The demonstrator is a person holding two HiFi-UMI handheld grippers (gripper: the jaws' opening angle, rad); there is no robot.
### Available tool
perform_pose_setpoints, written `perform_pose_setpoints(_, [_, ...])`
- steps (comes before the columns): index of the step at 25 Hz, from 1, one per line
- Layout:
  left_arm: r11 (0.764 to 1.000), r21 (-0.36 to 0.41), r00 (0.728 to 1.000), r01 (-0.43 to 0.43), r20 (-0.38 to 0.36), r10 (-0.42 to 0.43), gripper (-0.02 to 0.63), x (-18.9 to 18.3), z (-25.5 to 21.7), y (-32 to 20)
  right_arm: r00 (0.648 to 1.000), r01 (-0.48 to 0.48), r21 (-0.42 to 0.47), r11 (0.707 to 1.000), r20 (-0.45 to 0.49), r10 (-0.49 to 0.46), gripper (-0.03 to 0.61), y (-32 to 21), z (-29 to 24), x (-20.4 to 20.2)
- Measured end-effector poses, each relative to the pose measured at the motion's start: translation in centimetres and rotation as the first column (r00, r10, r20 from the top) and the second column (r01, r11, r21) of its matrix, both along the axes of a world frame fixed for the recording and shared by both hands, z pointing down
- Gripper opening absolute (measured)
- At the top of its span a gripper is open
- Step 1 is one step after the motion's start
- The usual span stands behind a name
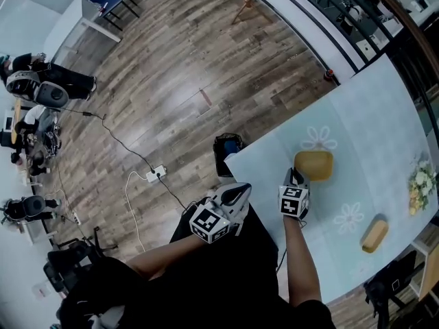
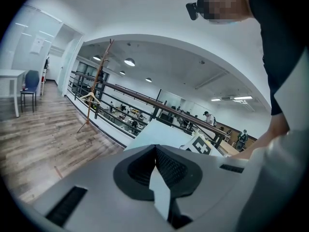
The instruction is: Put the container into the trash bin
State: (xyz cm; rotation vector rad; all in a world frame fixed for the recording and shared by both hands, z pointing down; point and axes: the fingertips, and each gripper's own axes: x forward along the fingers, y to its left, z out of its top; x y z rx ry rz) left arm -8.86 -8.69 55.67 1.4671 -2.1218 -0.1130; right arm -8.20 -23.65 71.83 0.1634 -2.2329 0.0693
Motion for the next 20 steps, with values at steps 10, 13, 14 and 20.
perform_pose_setpoints(10, [0.992, 0.121, 0.999, -0.019, 0.037, 0.015, 0.014, -6.4, -3.0, 8.7, 0.987, -0.154, 0.143, 0.978, 0.058, 0.147, 0.041, 5.1, -6.1, 1.2])
perform_pose_setpoints(13, [0.987, 0.151, 0.998, -0.059, 0.034, 0.054, 0.014, -7.8, -3.7, 12.8, 0.973, -0.228, 0.152, 0.962, 0.066, 0.220, 0.041, 9.0, -8.0, 1.3])
perform_pose_setpoints(14, [0.984, 0.159, 0.997, -0.076, 0.029, 0.072, 0.014, -8.1, -3.7, 14.0, 0.969, -0.246, 0.161, 0.956, 0.072, 0.237, 0.041, 10.3, -8.5, 1.2])
perform_pose_setpoints(20, [0.964, 0.166, 0.978, -0.209, 0.041, 0.205, 0.014, -9.6, -3.4, 20.3, 0.928, -0.370, 0.171, 0.913, 0.116, 0.355, 0.041, 17.9, -9.9, 1.9])
